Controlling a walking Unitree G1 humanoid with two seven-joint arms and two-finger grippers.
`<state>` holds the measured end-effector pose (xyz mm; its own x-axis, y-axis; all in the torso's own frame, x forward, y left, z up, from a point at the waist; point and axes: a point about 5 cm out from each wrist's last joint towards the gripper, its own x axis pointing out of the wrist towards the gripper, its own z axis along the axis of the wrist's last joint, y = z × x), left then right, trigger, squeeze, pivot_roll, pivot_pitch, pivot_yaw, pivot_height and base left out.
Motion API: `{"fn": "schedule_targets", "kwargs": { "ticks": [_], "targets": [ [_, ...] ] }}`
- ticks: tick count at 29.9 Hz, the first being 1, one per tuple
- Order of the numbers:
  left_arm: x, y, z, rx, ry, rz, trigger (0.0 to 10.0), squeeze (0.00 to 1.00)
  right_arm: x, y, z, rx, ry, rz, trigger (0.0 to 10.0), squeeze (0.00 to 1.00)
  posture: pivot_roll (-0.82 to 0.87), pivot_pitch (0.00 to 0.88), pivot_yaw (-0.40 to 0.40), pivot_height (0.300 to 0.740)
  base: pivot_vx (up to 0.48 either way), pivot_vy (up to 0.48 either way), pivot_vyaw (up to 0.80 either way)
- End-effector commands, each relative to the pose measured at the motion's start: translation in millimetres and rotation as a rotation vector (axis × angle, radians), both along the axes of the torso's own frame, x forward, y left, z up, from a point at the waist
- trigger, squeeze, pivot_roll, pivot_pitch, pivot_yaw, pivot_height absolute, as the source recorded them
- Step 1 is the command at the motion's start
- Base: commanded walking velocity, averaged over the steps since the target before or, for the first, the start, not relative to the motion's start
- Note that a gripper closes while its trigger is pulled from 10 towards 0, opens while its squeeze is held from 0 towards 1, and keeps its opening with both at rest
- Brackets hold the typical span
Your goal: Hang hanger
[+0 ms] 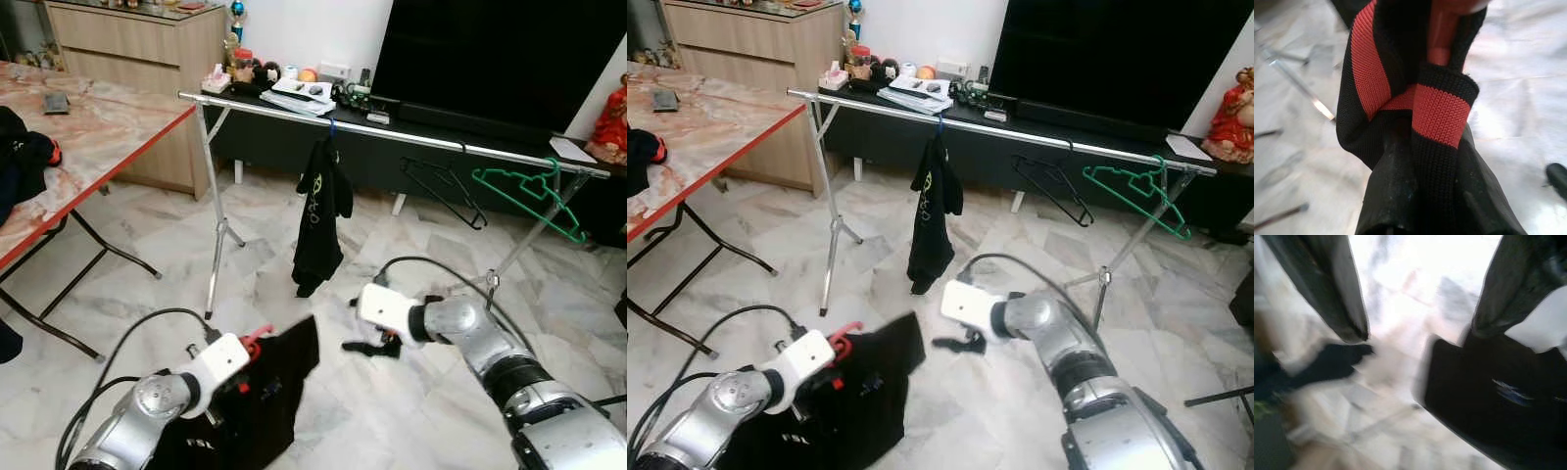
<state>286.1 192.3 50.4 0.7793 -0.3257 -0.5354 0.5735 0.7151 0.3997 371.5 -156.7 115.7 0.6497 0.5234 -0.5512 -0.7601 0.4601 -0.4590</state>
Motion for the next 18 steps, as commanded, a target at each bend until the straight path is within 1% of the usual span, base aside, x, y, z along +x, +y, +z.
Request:
{"fn": "schedule_targets", "kwargs": {
  "ticks": [1, 2, 4, 6, 7, 8, 9, 10, 11, 14, 15, 18],
  "targets": [
    [-1.1, 7.0, -1.4, -0.003, -0.055, 0.065, 8.4, 0.0, -0.3, -27.1, -10.8, 0.05, -0.015, -0.272, 10.0, 0.0, 0.14, 0.0, -0.105, 0.74, 0.0, 0.0, 0.0],
    [-3.6, 10.4, -4.3, -0.002, -0.068, 0.095, 10.0, 0.0, -2.6, -37.1, -17.3, 0.077, -0.02, -0.387, 10.0, 0.0, 0.14, 0.0, -0.104, 0.74, 0.0, 0.0, 0.0],
    [-7.7, 14.3, -9.0, -0.03, -0.066, 0.148, 10.0, 0.0, -8.9, -48.7, -28.0, 0.15, -0.02, -0.523, 10.0, 0.0, 0.14, 0.0, -0.099, 0.74, 0.0, 0.0, 0.0],
    [-12.9, 19.5, -15.5, -0.068, -0.082, 0.224, 10.0, 0.0, -20.8, -61.8, -45.3, 0.227, -0.002, -0.684, 10.0, 0.0, 0.13, 0.0, -0.088, 0.74, 0.0, 0.0, 0.0],
    [-14.7, 21.1, -17.9, -0.081, -0.086, 0.248, 10.0, 0.0, -24.9, -65.2, -50.9, 0.241, 0.003, -0.727, 10.0, 0.0, 0.13, 0.0, -0.085, 0.74, 0.0, 0.0, 0.0],
    [-18.7, 23.6, -23.5, -0.105, -0.08, 0.289, 10.0, 0.0, -34.1, -69.7, -63.1, 0.232, 0.019, -0.782, 10.0, 0.0, 0.12, 0.0, -0.08, 0.74, 0.0, 0.0, 0.0],
    [-26.5, 26.9, -34.0, -0.153, -0.056, 0.355, 10.0, 0.0, -51.1, -74.1, -83.9, 0.207, 0.048, -0.856, 10.0, 0.0, 0.11, 0.0, -0.072, 0.74, 0.0, 0.0, 0.0],
    [-26.5, 26.9, -34.0, -0.153, -0.056, 0.355, 10.0, 0.0, -51.1, -74.1, -83.9, 0.207, 0.048, -0.856, 10.0, 0.0, 0.11, 0.0, -0.072, 0.74, 0.0, 0.0, 0.0],
    [-33.0, 28.9, -42.0, -0.192, -0.037, 0.404, 10.0, 0.0, -65.9, -75.7, -100.6, 0.202, 0.085, -0.914, 10.0, 0.0, 0.11, 0.0, -0.068, 0.74, 0.0, 0.0, 0.0],
    [-39.2, 30.3, -48.5, -0.214, -0.031, 0.443, 10.0, 0.0, -95.2, -74.9, -130.3, 0.188, 0.201, -0.985, 10.0, 0.0, 0.12, 0.0, -0.068, 0.74, 0.0, 0.0, 0.0],
    [-42.1, 32.1, -51.8, -0.216, -0.031, 0.477, 10.0, 0.0, -109.9, -72.3, -143.6, 0.189, 0.255, -1.013, 10.0, 0.0, 0.12, 0.0, -0.065, 0.74, 0.0, 0.0, 0.0],
    [-44.4, 33.0, -54.1, -0.227, -0.026, 0.496, 10.0, 0.0, -117.5, -70.2, -150.0, 0.195, 0.28, -1.029, 10.0, 0.0, 0.12, 0.0, -0.065, 0.74, 0.0, 0.0, 0.0]
  ]
}}
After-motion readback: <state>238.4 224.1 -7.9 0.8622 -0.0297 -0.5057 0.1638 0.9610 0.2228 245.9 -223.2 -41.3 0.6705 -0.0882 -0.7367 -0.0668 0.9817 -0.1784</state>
